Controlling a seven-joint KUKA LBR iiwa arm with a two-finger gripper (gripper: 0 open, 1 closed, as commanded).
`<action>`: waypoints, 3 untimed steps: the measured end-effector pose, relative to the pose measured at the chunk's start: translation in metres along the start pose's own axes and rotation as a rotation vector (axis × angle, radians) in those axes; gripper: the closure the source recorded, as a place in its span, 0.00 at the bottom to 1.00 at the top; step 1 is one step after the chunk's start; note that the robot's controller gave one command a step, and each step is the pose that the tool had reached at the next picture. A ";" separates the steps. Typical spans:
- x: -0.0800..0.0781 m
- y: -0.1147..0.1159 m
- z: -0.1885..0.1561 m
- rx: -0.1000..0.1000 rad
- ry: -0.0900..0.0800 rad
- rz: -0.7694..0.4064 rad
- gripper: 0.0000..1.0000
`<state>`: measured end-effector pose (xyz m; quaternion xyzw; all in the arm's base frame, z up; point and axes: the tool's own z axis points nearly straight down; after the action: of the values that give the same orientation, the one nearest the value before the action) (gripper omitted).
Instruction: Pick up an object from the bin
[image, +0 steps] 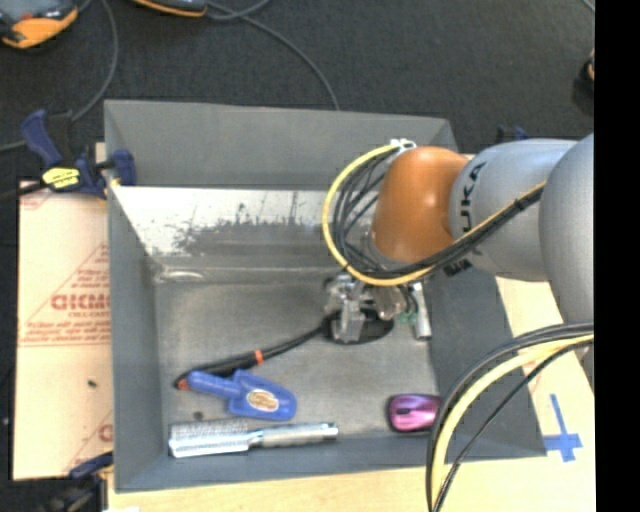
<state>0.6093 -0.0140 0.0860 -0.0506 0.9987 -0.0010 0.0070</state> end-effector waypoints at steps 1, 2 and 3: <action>0.000 0.000 -0.005 0.000 0.002 0.000 1.00; 0.000 0.000 -0.019 0.000 0.002 0.001 1.00; -0.001 0.000 -0.028 0.001 -0.002 0.001 1.00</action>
Offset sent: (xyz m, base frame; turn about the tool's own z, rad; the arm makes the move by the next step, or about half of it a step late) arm 0.0000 -0.0002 0.0173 0.0000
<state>0.6097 -0.0142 0.1144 -0.0503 0.9987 -0.0013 0.0081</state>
